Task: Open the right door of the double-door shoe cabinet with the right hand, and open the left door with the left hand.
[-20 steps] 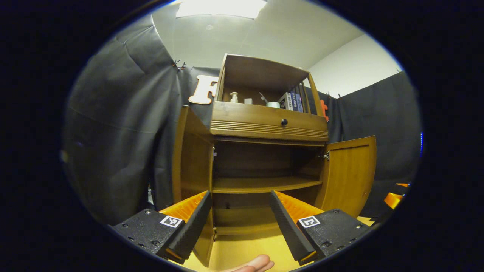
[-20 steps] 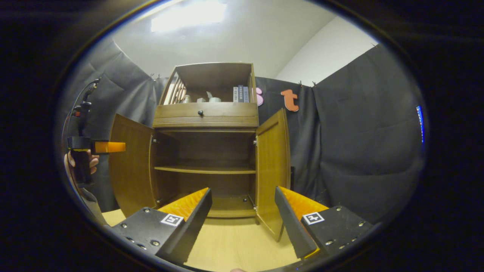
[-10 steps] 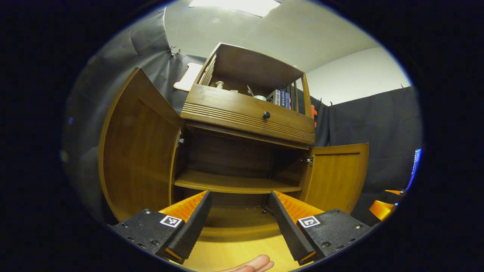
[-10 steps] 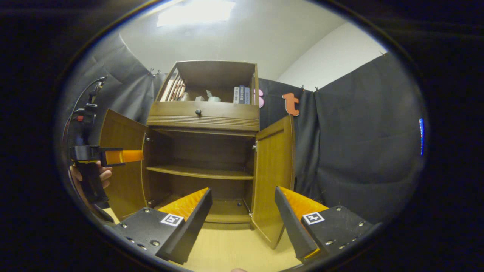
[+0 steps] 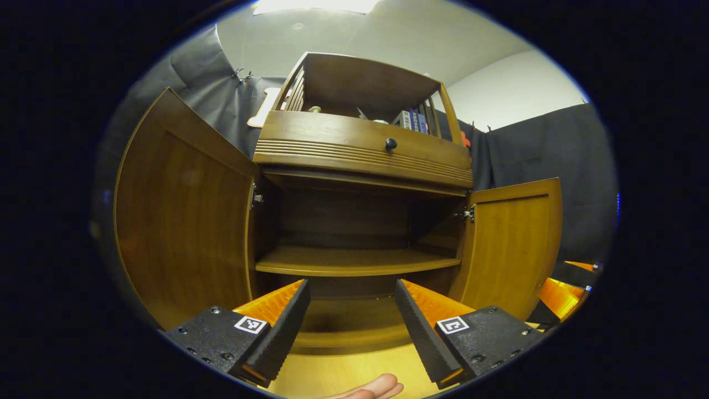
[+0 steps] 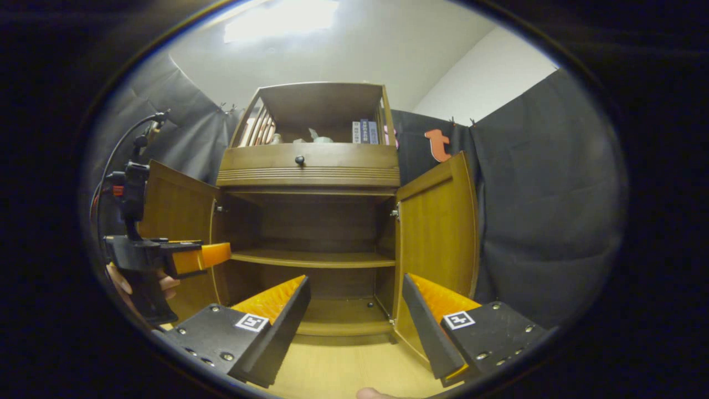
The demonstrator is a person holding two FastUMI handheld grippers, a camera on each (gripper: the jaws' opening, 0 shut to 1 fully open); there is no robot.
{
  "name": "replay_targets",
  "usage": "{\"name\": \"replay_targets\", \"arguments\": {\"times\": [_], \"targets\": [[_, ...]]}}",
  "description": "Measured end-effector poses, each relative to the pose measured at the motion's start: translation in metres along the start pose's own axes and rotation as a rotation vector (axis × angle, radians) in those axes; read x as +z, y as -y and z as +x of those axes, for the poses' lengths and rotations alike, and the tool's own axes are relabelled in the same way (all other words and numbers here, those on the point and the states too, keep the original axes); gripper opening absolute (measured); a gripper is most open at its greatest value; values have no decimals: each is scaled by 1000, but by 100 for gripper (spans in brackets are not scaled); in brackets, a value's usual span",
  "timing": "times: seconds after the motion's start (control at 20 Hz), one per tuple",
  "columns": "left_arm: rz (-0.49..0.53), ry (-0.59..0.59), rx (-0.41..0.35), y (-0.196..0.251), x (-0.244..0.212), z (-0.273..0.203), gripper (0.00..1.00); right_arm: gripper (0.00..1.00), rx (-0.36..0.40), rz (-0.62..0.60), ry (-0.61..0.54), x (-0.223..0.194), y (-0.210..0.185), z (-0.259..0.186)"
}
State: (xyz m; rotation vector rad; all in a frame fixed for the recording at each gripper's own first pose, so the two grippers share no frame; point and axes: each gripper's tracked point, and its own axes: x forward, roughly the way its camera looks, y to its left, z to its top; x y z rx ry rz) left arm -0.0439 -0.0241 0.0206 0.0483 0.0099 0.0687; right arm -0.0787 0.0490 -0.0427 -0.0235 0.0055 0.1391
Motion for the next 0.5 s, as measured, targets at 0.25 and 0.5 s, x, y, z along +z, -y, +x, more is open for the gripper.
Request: {"name": "replay_targets", "arguments": {"times": [0.25, 0.5], "targets": [[3, -16, 4, 0, -7, 5, 96, 97, 29, -6, -7, 2, -21, 14], [17, -13, -16, 14, -8, 3, 92, 97, 63, -29, -22, -6, -41, 30]]}}
